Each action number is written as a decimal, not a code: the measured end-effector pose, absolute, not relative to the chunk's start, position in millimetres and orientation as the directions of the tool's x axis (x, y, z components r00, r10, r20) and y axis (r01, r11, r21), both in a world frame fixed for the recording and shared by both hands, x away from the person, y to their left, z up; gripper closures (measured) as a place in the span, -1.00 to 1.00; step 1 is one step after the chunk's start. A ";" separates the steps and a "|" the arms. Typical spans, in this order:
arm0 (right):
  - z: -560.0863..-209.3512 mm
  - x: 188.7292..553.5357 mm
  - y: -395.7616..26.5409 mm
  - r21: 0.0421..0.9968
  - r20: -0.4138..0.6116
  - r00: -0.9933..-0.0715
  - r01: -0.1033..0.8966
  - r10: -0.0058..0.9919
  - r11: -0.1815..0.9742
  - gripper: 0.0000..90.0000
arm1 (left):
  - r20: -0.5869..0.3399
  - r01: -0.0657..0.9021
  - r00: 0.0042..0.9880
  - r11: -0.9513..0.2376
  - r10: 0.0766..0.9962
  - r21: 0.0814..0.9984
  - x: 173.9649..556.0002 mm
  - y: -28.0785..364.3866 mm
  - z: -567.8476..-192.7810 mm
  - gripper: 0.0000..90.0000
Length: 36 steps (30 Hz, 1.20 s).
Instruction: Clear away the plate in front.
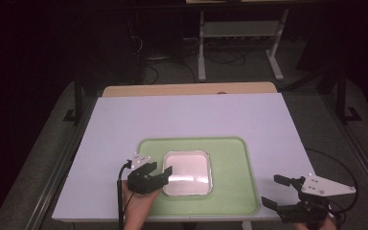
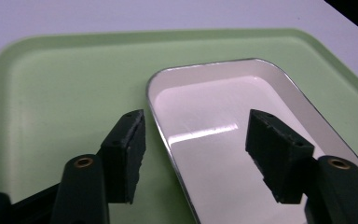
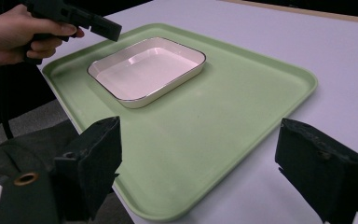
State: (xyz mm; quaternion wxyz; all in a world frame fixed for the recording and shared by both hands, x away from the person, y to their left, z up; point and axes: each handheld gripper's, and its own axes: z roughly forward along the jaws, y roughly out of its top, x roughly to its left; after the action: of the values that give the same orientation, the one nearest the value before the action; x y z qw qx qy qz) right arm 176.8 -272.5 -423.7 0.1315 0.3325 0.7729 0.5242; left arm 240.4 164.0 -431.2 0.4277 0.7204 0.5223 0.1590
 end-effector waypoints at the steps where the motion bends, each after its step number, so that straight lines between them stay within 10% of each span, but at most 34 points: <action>1: -423.8 176.7 -272.6 0.897 0.146 -0.744 0.377 0.652 0.229 -0.69 | -0.219 0.615 0.415 -0.095 0.883 0.783 239.9 163.7 -431.2 -0.23; 36: -426.8 178.2 -273.9 0.883 0.133 -0.728 0.394 0.672 0.253 -0.69 | -0.099 0.495 0.619 -0.289 0.779 0.819 199.4 215.6 -426.8 -0.34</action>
State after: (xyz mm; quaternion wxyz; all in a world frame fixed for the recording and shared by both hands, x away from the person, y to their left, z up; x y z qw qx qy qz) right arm 178.2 -273.9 -426.8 0.1372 0.3420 0.7796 0.5064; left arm 199.4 215.6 -426.8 0.4372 0.7863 0.4053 0.1622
